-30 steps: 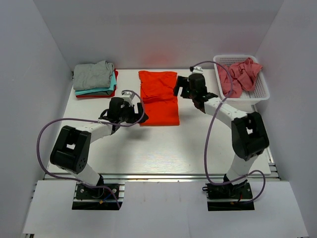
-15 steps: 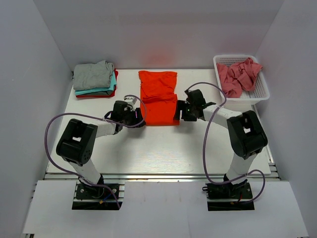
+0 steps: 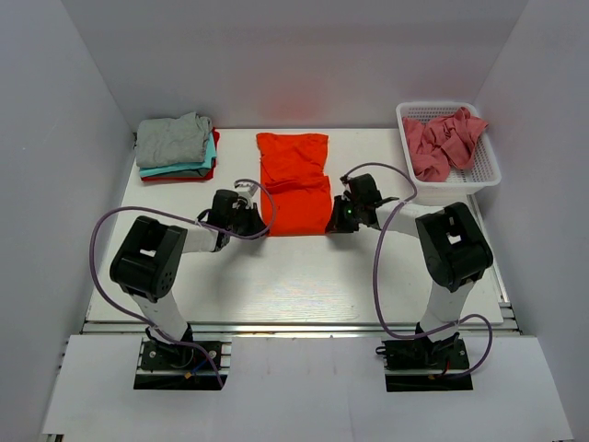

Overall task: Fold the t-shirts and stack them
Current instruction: Grab one side of the 2/3 rectangular tshirt with both arms, then fold the long partially folded tshirt into a neat square

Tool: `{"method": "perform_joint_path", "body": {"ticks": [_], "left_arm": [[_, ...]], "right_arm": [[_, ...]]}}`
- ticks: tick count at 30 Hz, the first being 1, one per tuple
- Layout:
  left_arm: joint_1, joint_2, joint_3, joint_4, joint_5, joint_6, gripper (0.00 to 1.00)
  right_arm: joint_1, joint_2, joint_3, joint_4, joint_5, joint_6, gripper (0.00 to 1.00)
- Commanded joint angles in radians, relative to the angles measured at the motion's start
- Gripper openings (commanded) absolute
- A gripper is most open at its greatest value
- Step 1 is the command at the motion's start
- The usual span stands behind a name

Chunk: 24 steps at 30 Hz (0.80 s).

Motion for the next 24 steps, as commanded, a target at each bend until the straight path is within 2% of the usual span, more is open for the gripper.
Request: {"method": "perform_joint_path", "body": {"ticks": [1,3,6,10,12,16,18,22,24], "left_arm": [[-0.006,-0.028,-0.003,-0.036,0.077,-0.003,0.00],[-0.006,-0.075,-0.021,-0.061,0.091,-0.012,0.00],[-0.006,-0.230,-0.093,-0.070,0.153,-0.049,0.00],[-0.015,-0.419,-0.117,-0.232,0.216,-0.058,0.00],[-0.015,-0.526,-0.107,-0.378,0.229,-0.049,0.00],[-0.025,-0.657,-0.007,-0.620,0.250,-0.031,0.00],[-0.025,-0.689,0.033,-0.720,0.250,-0.043,0.00],[-0.025,-0.734,0.107,-0.762,0.279,-0.069,0.00],[-0.025,-0.743,0.135,-0.776,0.235,-0.078,0.00]], "right_arm": [[0.005,-0.026,-0.017,0.028,-0.028,-0.010,0.08],[0.007,-0.075,-0.044,-0.007,-0.034,-0.020,0.00],[0.011,-0.157,-0.095,-0.071,-0.059,-0.069,0.00],[0.019,-0.385,-0.178,-0.159,-0.105,-0.103,0.00],[0.022,-0.469,-0.183,-0.236,-0.126,-0.132,0.00],[0.022,-0.611,-0.126,-0.433,-0.154,-0.177,0.00],[0.022,-0.666,-0.079,-0.472,-0.190,-0.194,0.00],[0.016,-0.697,-0.006,-0.520,-0.241,-0.209,0.00],[0.010,-0.677,0.029,-0.521,-0.234,-0.215,0.00]]}}
